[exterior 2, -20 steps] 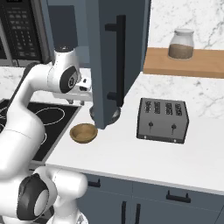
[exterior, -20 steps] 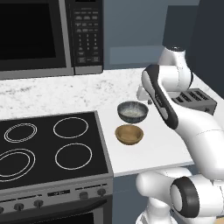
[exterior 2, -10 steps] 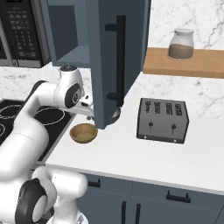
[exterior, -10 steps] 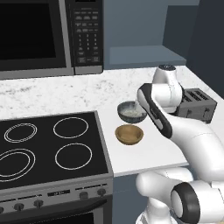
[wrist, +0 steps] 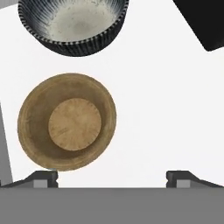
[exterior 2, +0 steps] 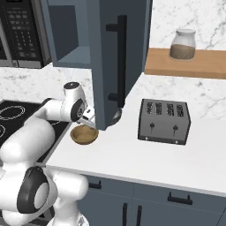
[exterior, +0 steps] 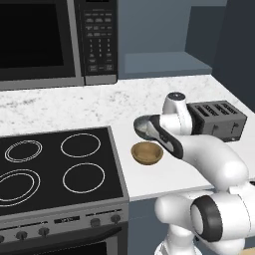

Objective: Pick up the bowls on the counter and stack them on top of one another in the open cabinet. Place the smaller bowl on top of the larger bowl.

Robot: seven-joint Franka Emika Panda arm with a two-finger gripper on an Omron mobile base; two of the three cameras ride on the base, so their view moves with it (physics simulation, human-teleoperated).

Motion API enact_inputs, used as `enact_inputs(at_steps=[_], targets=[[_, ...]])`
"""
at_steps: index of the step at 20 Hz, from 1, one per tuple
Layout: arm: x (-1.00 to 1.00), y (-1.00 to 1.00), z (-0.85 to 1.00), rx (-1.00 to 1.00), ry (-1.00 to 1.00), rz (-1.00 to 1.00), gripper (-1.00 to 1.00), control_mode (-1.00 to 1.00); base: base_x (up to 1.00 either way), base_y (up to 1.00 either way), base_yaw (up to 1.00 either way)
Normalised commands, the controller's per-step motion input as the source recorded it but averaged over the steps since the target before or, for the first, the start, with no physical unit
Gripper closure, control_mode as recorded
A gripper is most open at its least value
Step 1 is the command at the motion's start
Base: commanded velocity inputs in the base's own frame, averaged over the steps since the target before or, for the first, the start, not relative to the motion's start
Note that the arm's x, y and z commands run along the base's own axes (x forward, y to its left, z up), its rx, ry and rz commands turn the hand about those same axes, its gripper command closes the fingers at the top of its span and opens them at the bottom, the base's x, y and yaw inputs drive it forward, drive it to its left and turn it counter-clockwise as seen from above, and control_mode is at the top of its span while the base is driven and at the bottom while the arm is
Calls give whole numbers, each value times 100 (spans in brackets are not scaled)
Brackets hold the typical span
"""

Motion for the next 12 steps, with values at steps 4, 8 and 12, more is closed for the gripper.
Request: enact_inputs(at_steps=[4,8,12], targets=[[37,7,-15,-1,0,-4,-100,-100,0,0,0],[13,0,-41,0,2,0,-100,-100,0,0,0],[10,0,-51,3,3,0,-100,-100,0,0,0]])
